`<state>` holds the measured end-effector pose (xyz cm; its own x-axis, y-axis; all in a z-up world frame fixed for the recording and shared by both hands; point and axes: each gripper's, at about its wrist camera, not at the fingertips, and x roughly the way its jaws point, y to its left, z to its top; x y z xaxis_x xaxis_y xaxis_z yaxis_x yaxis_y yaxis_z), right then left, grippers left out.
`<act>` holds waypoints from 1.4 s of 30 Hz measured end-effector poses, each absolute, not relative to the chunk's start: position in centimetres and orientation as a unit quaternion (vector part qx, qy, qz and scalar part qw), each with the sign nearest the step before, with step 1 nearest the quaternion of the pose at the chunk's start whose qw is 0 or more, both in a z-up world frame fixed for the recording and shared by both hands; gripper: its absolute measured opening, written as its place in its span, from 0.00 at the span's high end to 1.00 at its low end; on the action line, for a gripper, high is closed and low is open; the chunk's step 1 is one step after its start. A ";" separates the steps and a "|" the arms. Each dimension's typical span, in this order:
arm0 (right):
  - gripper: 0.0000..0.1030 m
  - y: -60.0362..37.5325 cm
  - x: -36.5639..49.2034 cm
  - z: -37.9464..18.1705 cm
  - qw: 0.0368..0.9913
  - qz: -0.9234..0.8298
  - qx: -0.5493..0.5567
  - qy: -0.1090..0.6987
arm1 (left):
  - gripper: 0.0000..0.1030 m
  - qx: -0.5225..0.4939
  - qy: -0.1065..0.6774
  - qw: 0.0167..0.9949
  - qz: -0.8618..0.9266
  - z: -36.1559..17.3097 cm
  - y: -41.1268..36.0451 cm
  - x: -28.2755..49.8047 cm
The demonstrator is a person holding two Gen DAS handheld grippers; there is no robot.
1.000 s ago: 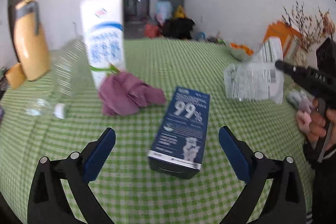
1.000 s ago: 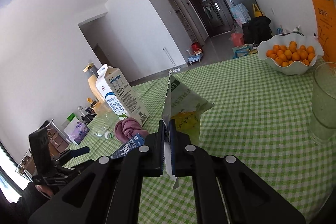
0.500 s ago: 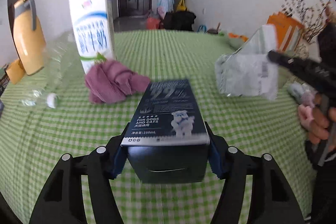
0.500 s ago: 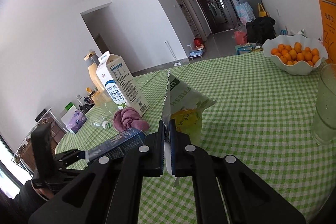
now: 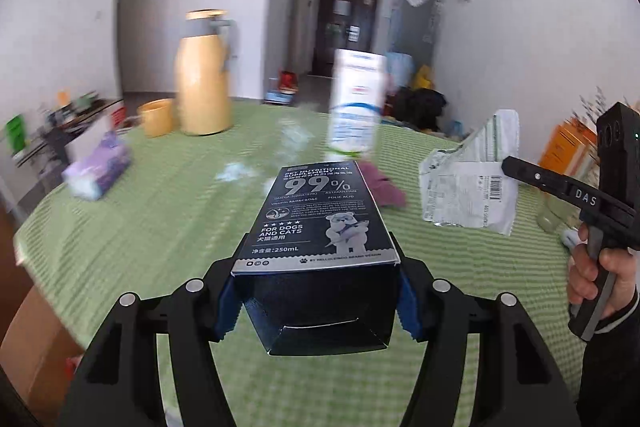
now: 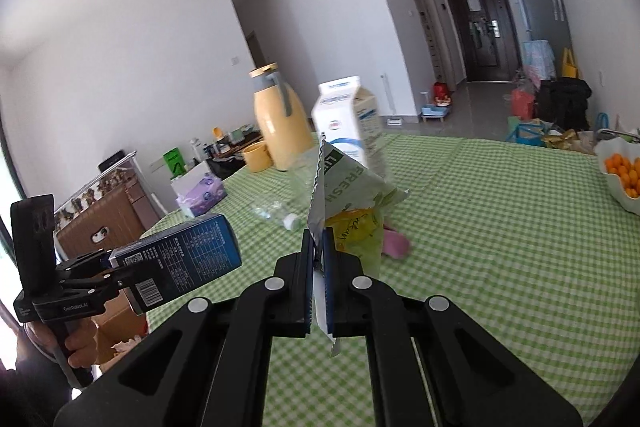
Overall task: Collect trash
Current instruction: 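Carry the blue box and wrapper to the cardboard box and lower them inside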
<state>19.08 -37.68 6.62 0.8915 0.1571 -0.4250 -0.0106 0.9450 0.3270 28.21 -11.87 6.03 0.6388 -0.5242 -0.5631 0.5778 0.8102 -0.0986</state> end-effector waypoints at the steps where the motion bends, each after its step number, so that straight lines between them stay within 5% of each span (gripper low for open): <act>1: 0.95 -35.9 20.2 6.6 0.958 0.064 0.154 0.234 | 0.42 0.039 0.296 0.910 -0.287 6.0 -9.9 28.1; 10: 0.95 -14.4 30.9 5.5 0.906 0.293 0.097 0.290 | 0.42 -0.030 0.330 0.943 -0.042 3.6 15.3 25.0; 17: 0.95 0.3 35.4 2.3 0.847 0.397 0.048 0.350 | 0.42 -0.089 0.377 0.921 0.043 -0.2 25.6 23.0; 30: 0.95 15.6 42.3 -10.4 0.785 0.322 -0.172 0.500 | 0.41 -0.130 0.527 0.833 0.108 -11.4 29.7 30.4; 42: 0.95 18.3 44.8 -21.1 0.720 0.294 -0.198 0.597 | 0.43 -0.173 0.590 0.781 0.106 -19.7 30.1 35.4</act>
<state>44.81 18.29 -21.10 0.1150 0.1875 -0.9755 -0.6601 0.7483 0.0660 35.41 30.14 -19.74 0.2811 -0.0385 -0.9589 -0.3699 0.9176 -0.1453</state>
